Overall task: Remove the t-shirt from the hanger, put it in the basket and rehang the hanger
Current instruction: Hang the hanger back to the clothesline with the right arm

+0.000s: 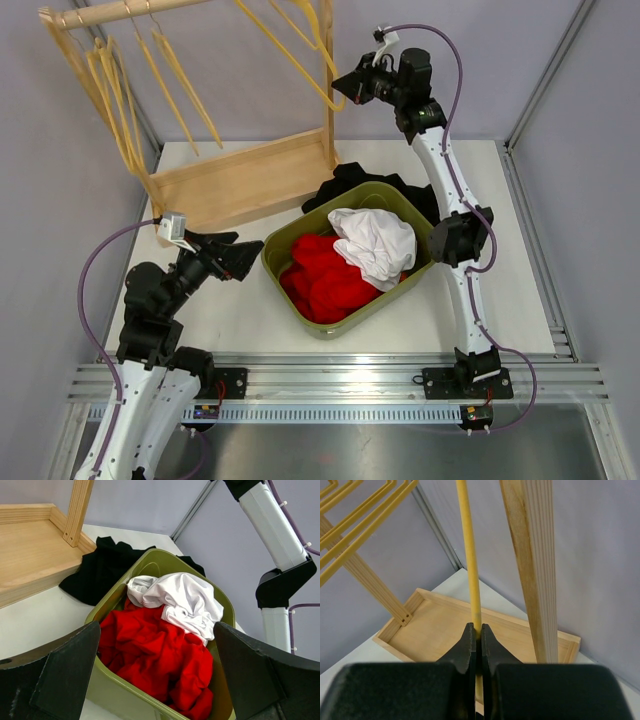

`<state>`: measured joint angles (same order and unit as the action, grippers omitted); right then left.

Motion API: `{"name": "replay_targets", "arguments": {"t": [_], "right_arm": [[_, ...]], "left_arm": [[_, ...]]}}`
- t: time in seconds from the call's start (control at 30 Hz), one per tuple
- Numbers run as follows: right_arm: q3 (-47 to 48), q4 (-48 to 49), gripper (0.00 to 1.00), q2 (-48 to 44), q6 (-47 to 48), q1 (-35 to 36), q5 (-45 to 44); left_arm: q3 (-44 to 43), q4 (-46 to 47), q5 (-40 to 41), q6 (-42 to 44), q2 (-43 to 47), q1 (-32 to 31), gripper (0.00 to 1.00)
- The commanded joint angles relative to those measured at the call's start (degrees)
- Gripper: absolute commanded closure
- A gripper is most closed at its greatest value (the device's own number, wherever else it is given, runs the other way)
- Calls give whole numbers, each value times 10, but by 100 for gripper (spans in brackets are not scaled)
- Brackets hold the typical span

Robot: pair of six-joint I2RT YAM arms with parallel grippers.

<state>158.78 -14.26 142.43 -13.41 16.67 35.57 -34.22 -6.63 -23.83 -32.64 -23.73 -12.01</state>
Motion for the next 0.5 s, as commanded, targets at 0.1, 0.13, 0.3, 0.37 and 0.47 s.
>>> {"name": "replay_targets", "arguments": {"t": [0.1, 0.13, 0.3, 0.37, 0.47], "right_arm": [[35, -4, 100, -57, -35, 1, -23], [35, -5, 100, -58, -36, 1, -21], [30, -14, 100, -58, -36, 1, -16], [29, -17, 100, -58, -33, 2, -11], [29, -30, 100, -58, -21, 5, -7]], "left_arm": [[0, 27, 3, -8, 10, -2, 1], [0, 26, 3, -8, 10, -2, 1], [-1, 27, 1, -8, 11, -2, 1], [-1, 25, 2, -9, 10, -2, 1], [0, 26, 0, -10, 11, -2, 1]]}}
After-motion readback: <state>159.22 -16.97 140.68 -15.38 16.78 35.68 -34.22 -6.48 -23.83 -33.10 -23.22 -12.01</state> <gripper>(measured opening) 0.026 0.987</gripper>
